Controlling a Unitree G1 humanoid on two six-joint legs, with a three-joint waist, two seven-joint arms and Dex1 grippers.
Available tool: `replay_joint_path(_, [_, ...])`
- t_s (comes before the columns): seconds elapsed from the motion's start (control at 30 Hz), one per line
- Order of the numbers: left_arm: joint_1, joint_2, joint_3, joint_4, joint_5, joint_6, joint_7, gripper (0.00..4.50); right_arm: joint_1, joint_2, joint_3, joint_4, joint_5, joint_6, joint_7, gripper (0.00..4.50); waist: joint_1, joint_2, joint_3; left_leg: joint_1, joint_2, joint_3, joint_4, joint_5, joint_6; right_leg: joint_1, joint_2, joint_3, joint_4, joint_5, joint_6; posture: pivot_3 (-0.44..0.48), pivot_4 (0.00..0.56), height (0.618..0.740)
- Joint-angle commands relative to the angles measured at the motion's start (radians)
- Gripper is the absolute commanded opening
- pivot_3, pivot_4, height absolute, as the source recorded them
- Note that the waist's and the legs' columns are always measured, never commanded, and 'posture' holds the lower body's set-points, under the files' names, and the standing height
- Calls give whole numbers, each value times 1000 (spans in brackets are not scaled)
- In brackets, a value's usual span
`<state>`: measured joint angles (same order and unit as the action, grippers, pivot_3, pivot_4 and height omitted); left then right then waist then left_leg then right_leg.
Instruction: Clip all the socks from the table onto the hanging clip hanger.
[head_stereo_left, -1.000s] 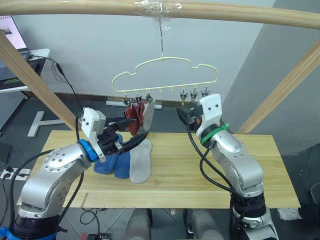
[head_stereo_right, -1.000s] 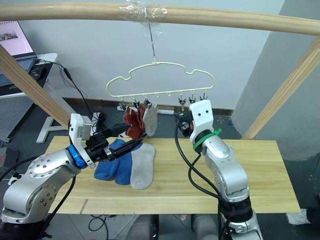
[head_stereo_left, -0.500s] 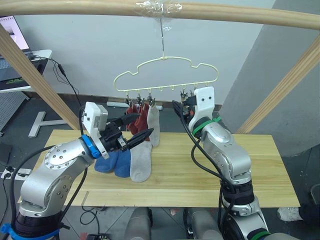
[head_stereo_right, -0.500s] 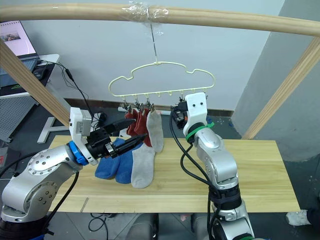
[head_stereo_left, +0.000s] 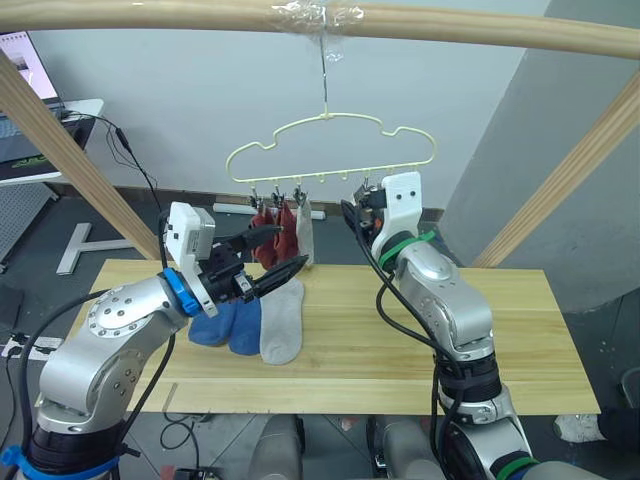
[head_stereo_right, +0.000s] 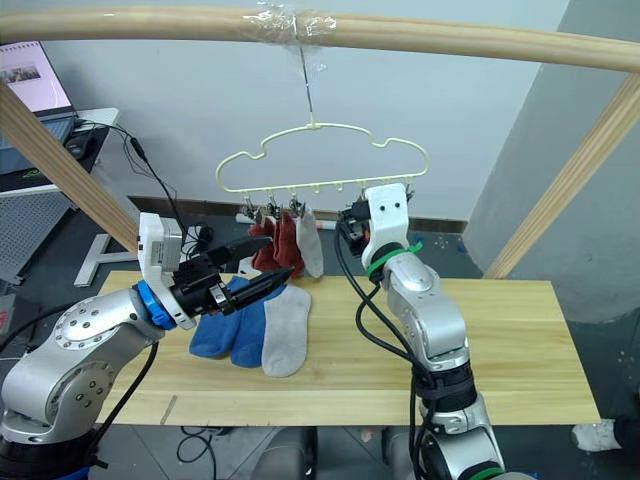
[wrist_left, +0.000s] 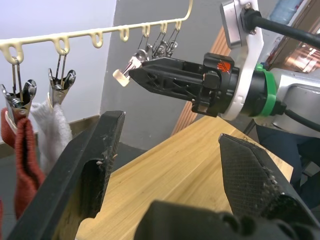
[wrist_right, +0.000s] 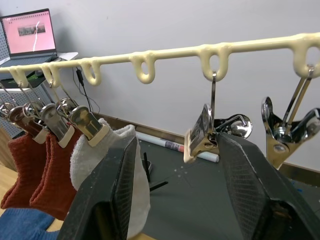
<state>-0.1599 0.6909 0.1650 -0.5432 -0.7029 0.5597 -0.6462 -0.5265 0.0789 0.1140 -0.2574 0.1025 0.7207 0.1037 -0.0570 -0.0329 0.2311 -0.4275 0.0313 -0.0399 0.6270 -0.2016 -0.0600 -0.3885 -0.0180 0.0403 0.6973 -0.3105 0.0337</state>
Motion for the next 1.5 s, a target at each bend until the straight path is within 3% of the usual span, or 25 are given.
replay_joint_path(0.03, [2, -5, 32, -24, -7, -21, -7, 3462, 15, -6, 15, -73, 16, 13, 10, 2609, 0, 0, 0, 0, 0, 0, 0, 0, 0, 0, 0, 0, 0, 0, 0, -28, 207, 740])
replay_joint_path(0.8, [-25, -20, 28, -27, -6, -15, 4, 3462, -96, 38, -3, 78, 6, -89, -16, 2609, 0, 0, 0, 0, 0, 0, 0, 0, 0, 0, 0, 0, 0, 0, 0, -20, 210, 740])
replay_joint_path(1.07, [-65, -41, 44, -42, -56, 16, 48, 3462, -139, 32, -27, 146, 2, -139, -21, 2609, 1, 0, 0, 0, 0, 0, 0, 0, 0, 0, 0, 0, 0, 0, 0, -14, 213, 740])
replay_joint_path(1.5, [-91, -50, 39, -54, -71, 29, 74, 3462, -139, 30, -34, 159, 3, -152, -31, 2609, 1, 0, 0, 0, 0, 0, 0, 0, 0, 0, 0, 0, 0, 0, 0, -15, 216, 740])
